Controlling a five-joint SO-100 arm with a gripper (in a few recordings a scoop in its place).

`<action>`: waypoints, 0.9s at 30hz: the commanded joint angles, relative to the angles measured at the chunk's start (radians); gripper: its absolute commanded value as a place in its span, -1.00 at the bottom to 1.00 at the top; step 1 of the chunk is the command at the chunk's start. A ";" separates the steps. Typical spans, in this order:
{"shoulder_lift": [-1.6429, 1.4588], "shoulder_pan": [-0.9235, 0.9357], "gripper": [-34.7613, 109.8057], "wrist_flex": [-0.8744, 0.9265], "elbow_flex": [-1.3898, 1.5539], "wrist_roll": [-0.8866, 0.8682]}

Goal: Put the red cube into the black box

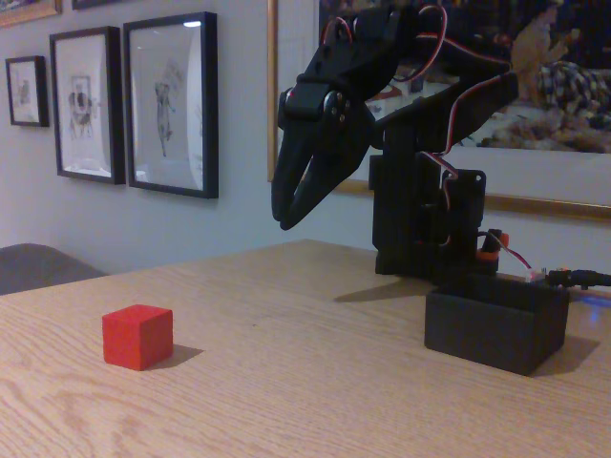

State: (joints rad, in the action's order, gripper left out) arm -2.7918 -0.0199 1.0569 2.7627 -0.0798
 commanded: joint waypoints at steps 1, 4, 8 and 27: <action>-0.006 0.021 -0.54 0.000 0.009 -0.020; -0.006 0.020 -0.54 0.000 0.009 -0.020; -0.006 0.021 -0.54 0.000 0.008 -0.021; 0.842 0.040 -0.10 -0.069 -0.624 -0.118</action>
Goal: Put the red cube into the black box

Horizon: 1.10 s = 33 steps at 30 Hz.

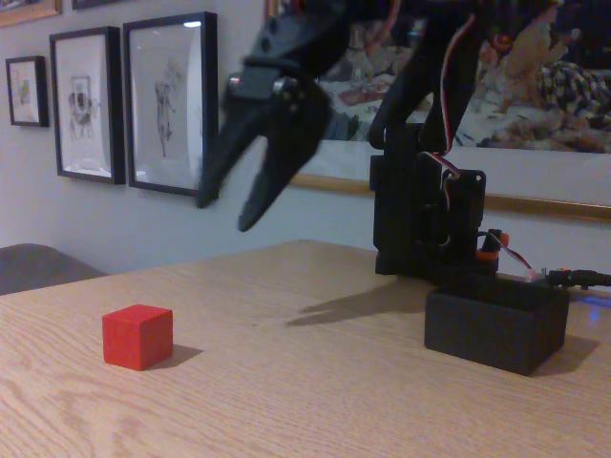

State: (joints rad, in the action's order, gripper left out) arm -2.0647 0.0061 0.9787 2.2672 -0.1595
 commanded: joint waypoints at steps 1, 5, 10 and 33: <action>0.156 0.014 -0.09 0.009 -0.166 -0.048; 0.276 0.017 -0.08 0.028 -0.288 -0.069; 0.428 0.034 -0.06 0.055 -0.423 -0.094; 0.815 0.064 -0.12 0.133 -0.759 -0.143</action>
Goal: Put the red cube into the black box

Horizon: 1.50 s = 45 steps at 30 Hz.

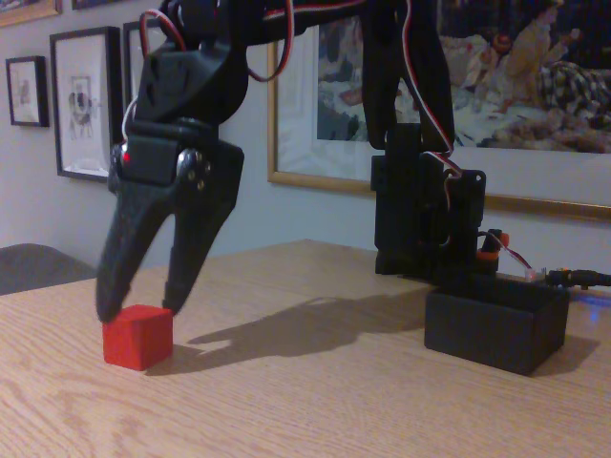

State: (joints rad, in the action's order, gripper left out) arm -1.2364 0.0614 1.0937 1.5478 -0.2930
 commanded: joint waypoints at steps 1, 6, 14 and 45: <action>-0.008 0.009 -0.12 0.018 -0.048 -0.008; 0.028 0.005 -0.13 0.040 -0.089 0.003; 0.104 -0.002 -0.16 0.072 -0.161 0.011; -0.031 0.040 -0.49 0.222 -0.181 0.009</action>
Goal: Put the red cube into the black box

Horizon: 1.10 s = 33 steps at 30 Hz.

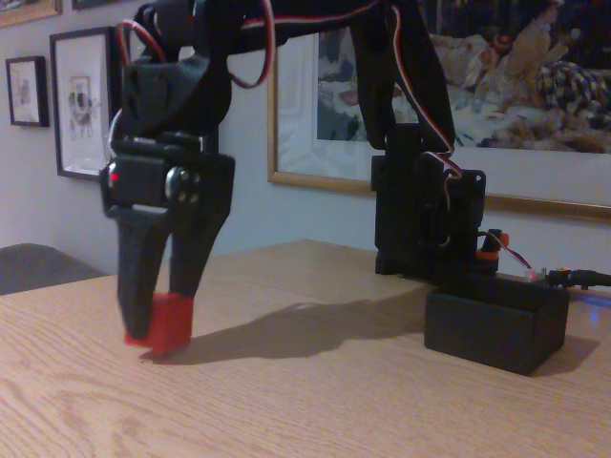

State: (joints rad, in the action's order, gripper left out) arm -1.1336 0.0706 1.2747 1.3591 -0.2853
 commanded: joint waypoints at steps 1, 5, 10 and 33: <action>-0.179 0.037 -0.49 0.061 0.020 0.002; -0.383 0.091 -0.52 0.176 0.043 -0.003; -0.589 0.249 -0.53 0.311 0.103 0.037; -0.782 0.833 -0.48 0.127 0.676 0.333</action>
State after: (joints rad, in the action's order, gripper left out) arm -1.9190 0.9004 1.4067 2.0172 0.0430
